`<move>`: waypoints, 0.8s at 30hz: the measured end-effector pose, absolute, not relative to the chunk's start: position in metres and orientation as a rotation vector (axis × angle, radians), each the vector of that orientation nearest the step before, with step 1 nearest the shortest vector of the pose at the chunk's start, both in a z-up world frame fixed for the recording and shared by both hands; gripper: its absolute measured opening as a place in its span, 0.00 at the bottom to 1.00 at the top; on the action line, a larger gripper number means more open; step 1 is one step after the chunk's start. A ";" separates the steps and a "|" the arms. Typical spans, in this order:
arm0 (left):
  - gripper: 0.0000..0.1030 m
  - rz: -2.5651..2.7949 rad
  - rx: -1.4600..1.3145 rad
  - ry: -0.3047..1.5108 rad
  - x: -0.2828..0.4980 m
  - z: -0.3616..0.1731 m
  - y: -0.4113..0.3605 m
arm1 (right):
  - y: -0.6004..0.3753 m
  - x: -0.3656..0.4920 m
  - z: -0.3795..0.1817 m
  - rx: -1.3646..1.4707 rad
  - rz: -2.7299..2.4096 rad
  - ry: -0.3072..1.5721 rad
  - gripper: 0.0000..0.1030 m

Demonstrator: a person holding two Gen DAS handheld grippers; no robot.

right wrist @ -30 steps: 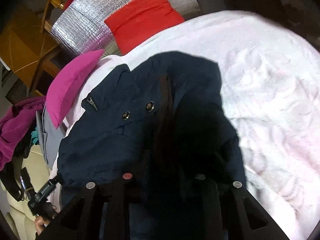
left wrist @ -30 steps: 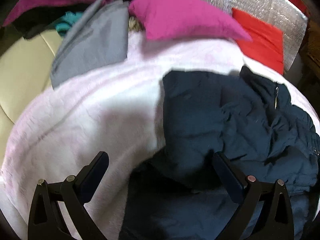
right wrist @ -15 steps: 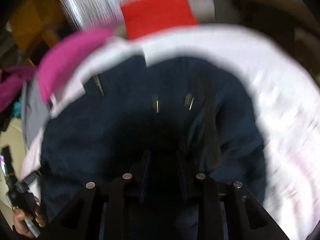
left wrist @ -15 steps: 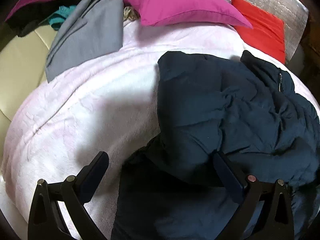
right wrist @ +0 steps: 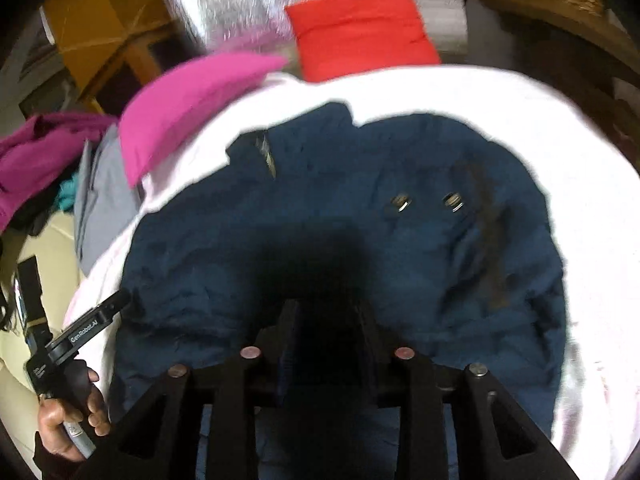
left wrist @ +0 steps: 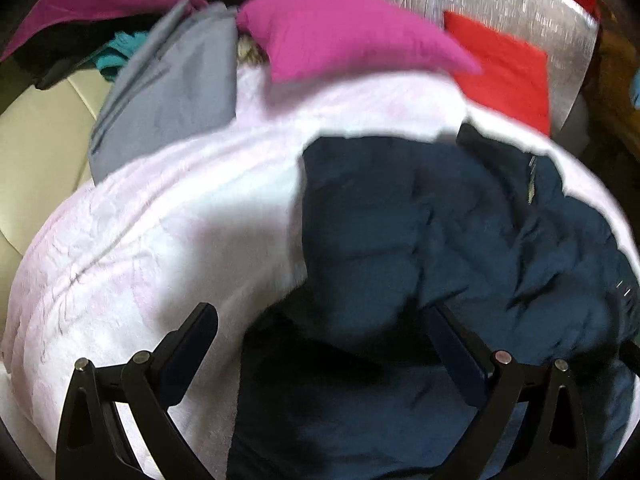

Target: Fold large clothes

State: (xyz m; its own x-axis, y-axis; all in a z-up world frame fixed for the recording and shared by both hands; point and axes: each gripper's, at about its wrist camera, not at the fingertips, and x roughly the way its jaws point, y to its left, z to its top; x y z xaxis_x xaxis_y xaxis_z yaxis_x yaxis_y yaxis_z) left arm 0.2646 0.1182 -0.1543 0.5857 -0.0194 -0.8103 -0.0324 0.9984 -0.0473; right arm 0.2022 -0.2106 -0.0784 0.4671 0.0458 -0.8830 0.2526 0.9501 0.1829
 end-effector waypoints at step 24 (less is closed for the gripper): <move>1.00 -0.151 -0.023 0.882 0.119 -0.131 0.128 | -0.339 0.008 -0.046 0.494 -0.085 0.947 0.61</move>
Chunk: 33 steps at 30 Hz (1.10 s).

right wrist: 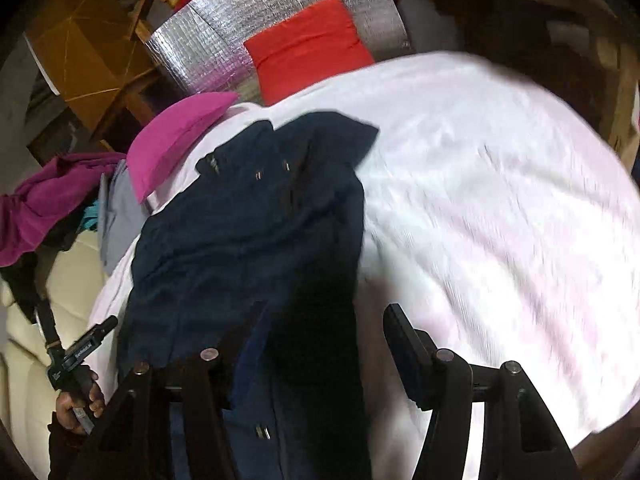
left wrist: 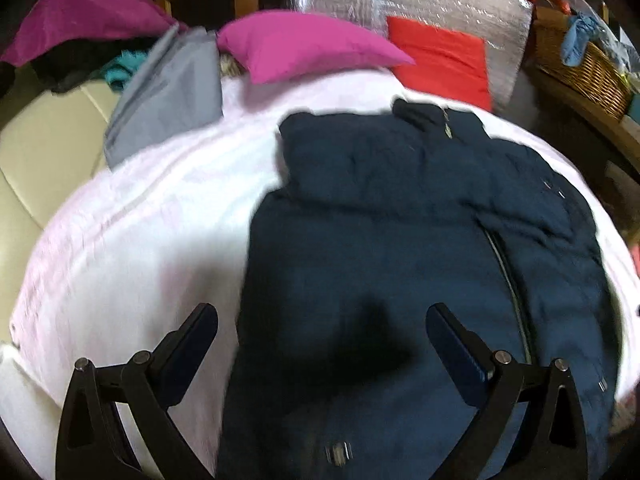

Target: Fold large clothes

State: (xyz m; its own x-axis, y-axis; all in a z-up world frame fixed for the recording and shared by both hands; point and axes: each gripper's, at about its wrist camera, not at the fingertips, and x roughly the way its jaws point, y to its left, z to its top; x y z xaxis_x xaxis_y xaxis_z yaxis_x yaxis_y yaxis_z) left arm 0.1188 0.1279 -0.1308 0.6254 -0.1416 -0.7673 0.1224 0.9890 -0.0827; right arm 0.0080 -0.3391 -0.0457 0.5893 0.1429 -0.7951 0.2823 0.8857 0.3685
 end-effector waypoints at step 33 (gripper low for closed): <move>1.00 -0.479 -0.354 1.632 0.085 -0.199 0.197 | -0.314 -0.098 -0.148 0.947 0.225 1.052 0.70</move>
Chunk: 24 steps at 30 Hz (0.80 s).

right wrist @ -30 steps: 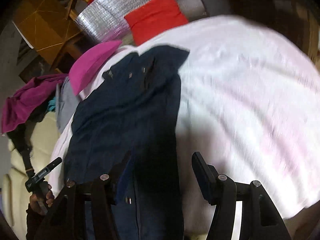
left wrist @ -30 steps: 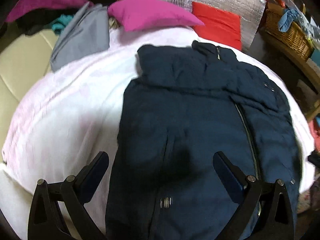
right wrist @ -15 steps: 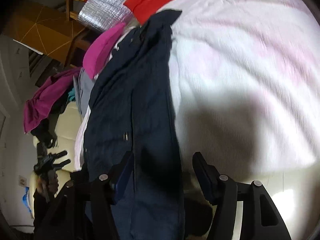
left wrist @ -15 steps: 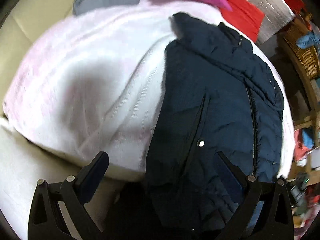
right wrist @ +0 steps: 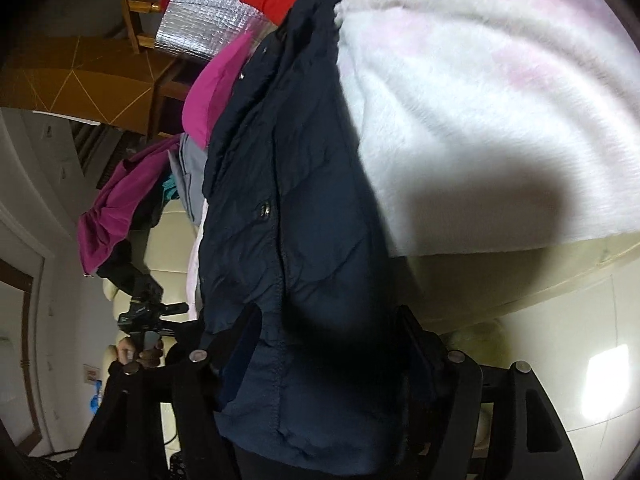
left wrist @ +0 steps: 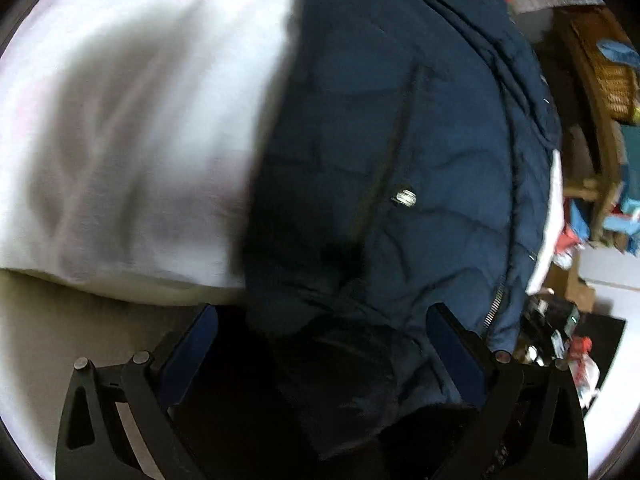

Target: Fold large clothes

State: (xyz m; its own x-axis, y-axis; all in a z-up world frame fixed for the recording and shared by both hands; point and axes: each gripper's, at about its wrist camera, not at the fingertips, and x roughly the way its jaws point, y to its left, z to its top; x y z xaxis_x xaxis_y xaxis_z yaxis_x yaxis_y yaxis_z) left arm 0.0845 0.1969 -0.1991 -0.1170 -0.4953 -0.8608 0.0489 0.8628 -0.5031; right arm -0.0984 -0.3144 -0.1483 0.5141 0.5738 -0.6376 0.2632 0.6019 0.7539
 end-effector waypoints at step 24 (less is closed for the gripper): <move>0.15 -0.590 -0.433 1.282 0.084 -0.109 0.205 | -0.269 -0.041 -0.039 0.743 0.401 0.845 0.14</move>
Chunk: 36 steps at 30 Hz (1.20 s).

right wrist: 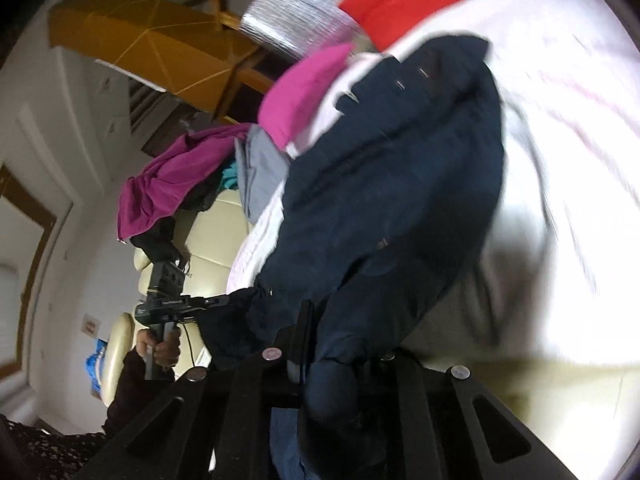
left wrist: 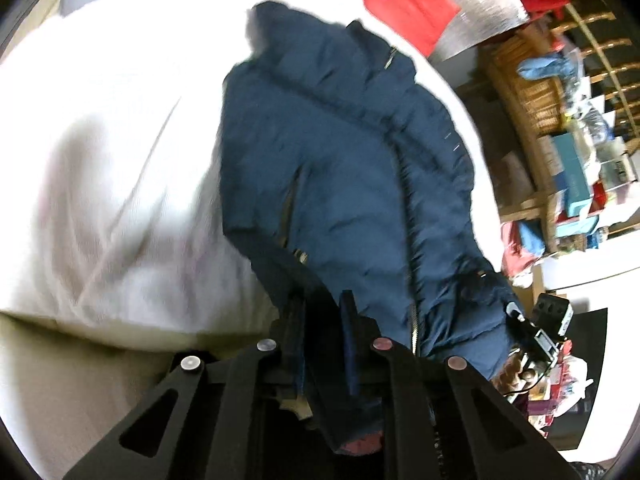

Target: Fold large clothes

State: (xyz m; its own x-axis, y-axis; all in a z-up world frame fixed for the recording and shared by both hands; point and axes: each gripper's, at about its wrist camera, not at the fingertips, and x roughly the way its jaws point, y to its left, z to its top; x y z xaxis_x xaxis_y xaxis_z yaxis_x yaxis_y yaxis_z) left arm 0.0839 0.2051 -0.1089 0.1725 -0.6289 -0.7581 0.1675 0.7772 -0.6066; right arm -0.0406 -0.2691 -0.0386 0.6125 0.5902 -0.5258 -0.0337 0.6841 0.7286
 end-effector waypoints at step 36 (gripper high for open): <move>0.67 -0.397 -0.856 0.819 0.425 -0.112 0.202 | -0.431 0.298 -0.118 1.291 0.053 0.671 0.20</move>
